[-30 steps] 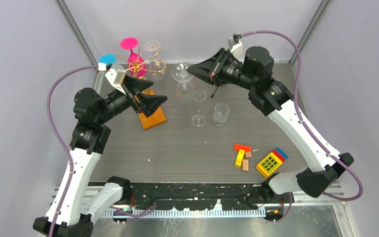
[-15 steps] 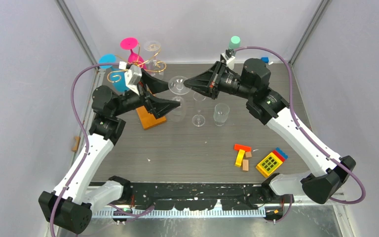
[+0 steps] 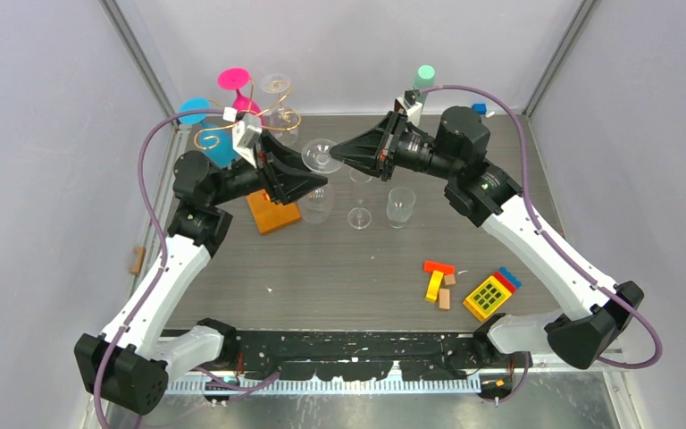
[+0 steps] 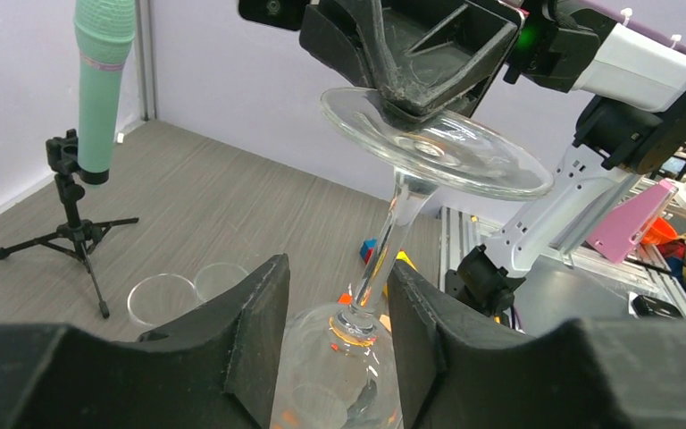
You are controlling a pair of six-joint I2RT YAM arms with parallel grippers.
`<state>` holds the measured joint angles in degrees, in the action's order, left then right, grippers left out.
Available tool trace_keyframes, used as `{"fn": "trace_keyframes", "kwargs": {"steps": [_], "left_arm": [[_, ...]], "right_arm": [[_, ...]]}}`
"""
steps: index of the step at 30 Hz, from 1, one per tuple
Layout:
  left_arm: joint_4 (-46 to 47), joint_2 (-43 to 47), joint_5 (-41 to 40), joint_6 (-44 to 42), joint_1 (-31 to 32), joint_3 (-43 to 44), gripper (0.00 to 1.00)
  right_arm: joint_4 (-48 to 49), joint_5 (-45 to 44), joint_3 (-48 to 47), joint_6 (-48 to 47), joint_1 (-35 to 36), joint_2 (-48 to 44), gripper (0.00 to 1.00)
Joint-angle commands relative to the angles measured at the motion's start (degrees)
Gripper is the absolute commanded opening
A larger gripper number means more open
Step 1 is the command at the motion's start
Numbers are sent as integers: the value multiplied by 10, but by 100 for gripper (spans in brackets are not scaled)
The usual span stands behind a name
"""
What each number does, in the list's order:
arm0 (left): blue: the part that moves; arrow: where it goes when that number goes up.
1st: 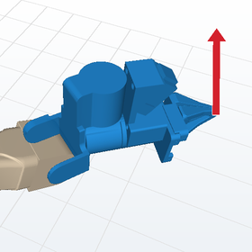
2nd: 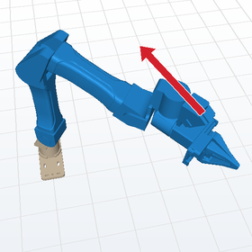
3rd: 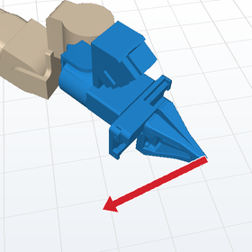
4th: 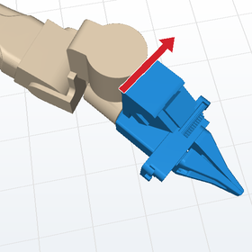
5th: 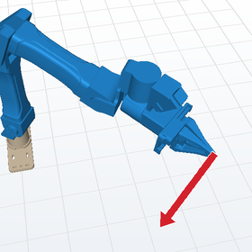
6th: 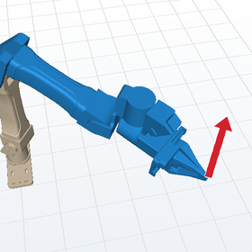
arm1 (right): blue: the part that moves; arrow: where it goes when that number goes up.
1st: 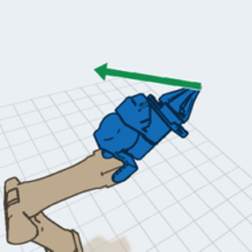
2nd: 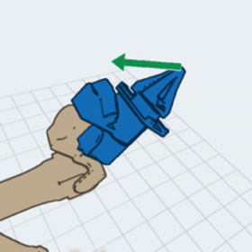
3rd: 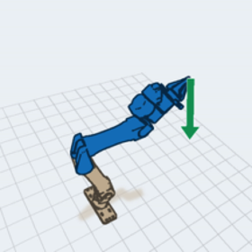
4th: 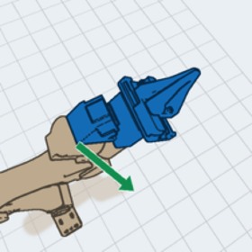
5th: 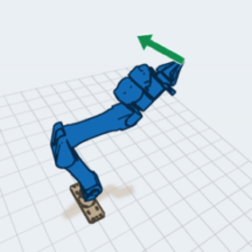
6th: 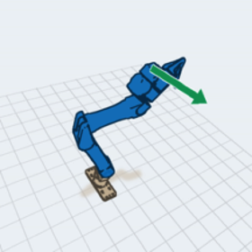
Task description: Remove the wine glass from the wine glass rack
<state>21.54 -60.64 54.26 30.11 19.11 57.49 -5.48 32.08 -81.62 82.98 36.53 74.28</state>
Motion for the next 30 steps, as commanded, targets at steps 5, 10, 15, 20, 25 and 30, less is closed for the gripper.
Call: {"fn": "trace_keyframes", "kwargs": {"steps": [5, 10, 15, 20, 25, 30], "left_arm": [[32, -8, 33, 26, 5, 15, 41], [32, -17, 52, 31, 13, 21, 32], [33, -20, 59, 28, 15, 24, 2], [-3, -2, -3, -1, 15, 20, 0], [-59, 27, -149, -19, 15, 15, 0], [-91, 29, -240, 2, 15, 47, 0]], "right_arm": [[70, 32, -4, 15, 9, 0, 0], [86, 45, -6, 23, 12, 14, 0], [83, 53, -9, 18, 14, 23, 0], [44, 36, -9, -29, 14, 17, 19], [15, -69, 33, -97, 14, -32, 70], [52, -165, 147, -121, 14, -100, 77]]}}
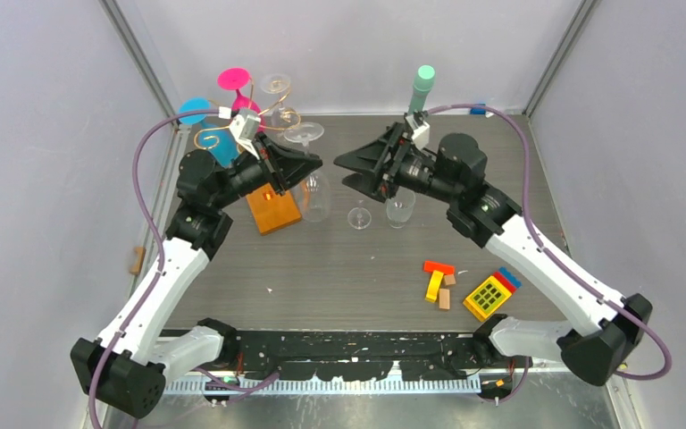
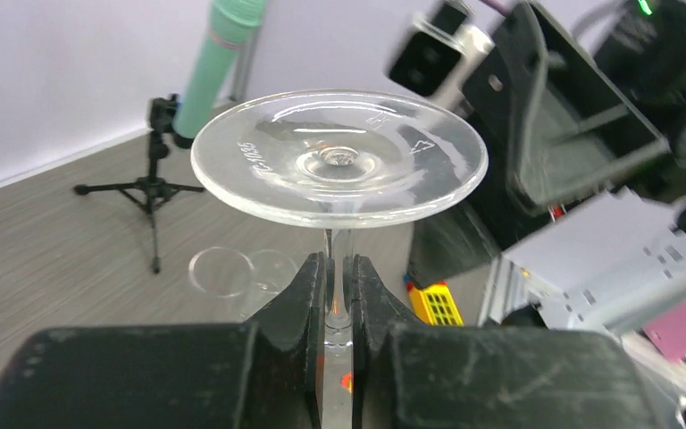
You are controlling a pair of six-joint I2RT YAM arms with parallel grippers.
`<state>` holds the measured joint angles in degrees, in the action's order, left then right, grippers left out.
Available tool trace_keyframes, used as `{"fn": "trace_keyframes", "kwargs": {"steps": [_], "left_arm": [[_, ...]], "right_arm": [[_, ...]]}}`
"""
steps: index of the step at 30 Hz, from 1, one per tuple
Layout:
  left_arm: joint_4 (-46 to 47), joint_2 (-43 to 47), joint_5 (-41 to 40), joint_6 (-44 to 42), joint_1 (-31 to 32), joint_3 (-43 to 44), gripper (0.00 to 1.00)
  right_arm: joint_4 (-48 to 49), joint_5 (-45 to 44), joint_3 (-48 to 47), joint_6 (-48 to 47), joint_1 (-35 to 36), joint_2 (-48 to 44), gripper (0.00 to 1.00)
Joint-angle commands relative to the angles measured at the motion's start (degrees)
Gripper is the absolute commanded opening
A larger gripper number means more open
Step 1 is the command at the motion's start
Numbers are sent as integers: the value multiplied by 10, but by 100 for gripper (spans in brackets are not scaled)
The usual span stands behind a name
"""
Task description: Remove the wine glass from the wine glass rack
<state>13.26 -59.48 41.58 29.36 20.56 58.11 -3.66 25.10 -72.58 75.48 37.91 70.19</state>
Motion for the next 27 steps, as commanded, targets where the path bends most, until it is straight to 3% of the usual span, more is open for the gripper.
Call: {"fn": "trace_keyframes", "kwargs": {"steps": [1, 4, 10, 20, 27], "left_arm": [[-3, 19, -132, 21, 0, 42, 0], [15, 30, -195, 61, 0, 43, 0], [-45, 58, -365, 165, 0, 55, 0], [-18, 88, -385, 297, 0, 25, 0], [-8, 114, -399, 338, 0, 2, 0]], "right_arm": [[52, -119, 69, -51, 0, -78, 78], [84, -151, 134, -49, 1, -113, 83], [201, -147, 202, -25, 19, -131, 91], [407, -90, 181, 27, 70, -31, 80], [483, -92, 169, 69, 81, 13, 70]]}}
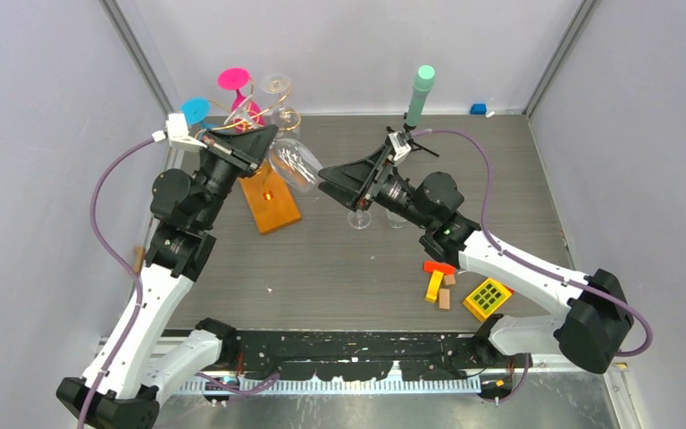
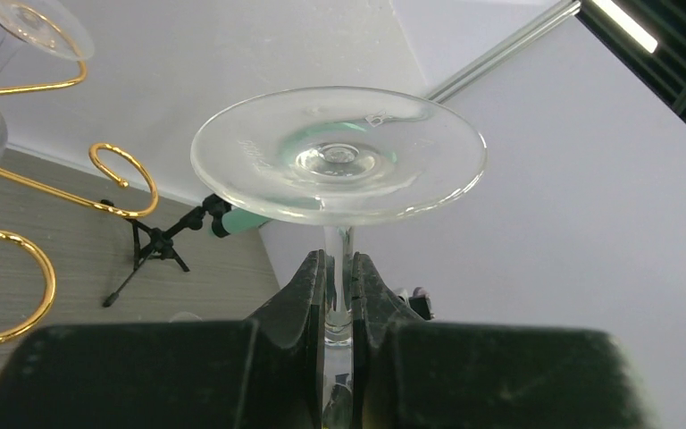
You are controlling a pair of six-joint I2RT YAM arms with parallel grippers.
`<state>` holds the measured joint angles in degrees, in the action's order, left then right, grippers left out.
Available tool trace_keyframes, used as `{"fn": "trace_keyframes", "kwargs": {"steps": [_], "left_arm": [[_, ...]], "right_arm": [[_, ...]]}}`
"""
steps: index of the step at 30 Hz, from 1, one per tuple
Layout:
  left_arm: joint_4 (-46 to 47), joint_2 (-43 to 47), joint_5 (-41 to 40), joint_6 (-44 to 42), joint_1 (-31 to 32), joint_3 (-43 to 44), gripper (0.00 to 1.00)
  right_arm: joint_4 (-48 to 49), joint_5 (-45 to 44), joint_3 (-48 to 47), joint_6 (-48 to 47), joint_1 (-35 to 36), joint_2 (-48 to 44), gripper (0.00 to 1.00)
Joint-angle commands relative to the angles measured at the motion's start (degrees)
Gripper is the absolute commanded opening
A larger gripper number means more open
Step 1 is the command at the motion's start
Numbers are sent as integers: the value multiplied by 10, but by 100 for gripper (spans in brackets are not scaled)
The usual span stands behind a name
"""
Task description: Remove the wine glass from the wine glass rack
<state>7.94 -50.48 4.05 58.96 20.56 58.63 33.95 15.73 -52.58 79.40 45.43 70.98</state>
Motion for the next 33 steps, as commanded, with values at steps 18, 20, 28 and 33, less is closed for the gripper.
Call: {"fn": "trace_keyframes", "kwargs": {"steps": [18, 20, 28, 33], "left_arm": [[126, 12, 4, 88, 0, -34, 0], [129, 14, 11, 88, 0, -36, 0], [147, 7, 91, 38, 0, -21, 21], [146, 24, 144, -10, 0, -29, 65]], "right_arm": [[135, 18, -100, 60, 16, 73, 34], [138, 14, -103, 57, 17, 77, 29], [147, 1, -120, 36, 17, 93, 1], [93, -13, -140, -15, 17, 76, 0]]}}
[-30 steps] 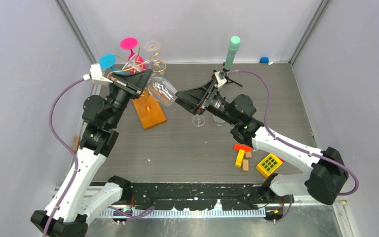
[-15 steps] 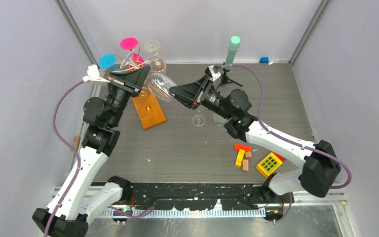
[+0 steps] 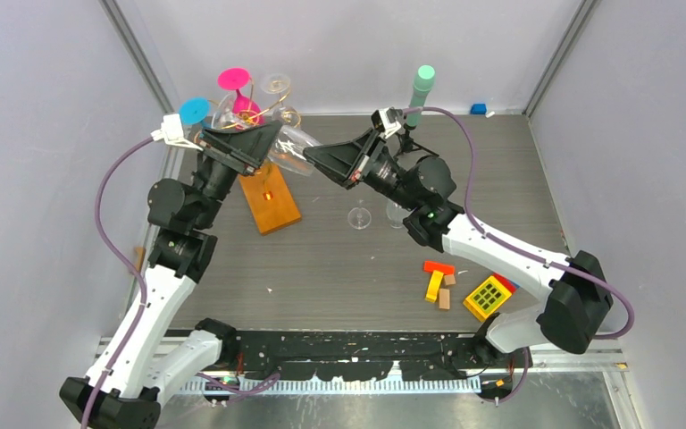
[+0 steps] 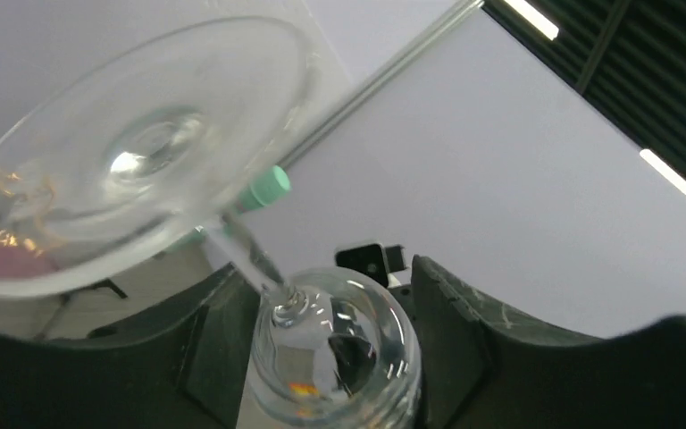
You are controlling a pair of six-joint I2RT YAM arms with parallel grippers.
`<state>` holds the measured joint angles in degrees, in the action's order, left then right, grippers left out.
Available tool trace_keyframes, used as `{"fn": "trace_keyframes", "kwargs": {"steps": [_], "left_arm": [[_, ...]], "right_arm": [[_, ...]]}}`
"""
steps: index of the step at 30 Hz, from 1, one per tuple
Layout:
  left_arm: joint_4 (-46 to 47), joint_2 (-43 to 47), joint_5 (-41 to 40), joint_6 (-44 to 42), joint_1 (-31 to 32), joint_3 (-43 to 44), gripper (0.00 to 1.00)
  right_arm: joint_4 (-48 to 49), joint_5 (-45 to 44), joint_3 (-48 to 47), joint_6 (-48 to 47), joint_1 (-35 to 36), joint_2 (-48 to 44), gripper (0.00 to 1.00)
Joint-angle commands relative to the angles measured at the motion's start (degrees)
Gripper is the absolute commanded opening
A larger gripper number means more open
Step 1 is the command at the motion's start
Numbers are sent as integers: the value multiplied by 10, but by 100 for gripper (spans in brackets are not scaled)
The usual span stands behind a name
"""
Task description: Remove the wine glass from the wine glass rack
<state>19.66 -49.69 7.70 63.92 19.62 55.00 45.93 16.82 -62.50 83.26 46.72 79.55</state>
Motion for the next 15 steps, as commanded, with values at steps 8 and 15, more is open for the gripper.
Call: {"fn": "trace_keyframes", "kwargs": {"steps": [8, 15], "left_arm": [[-99, 100, 161, -216, 9, -5, 93], [-263, 153, 139, -359, 9, 16, 97]], "right_arm": [[-246, -90, -85, -257, 3, -90, 0], [-546, -205, -164, -424, 3, -133, 0]]}}
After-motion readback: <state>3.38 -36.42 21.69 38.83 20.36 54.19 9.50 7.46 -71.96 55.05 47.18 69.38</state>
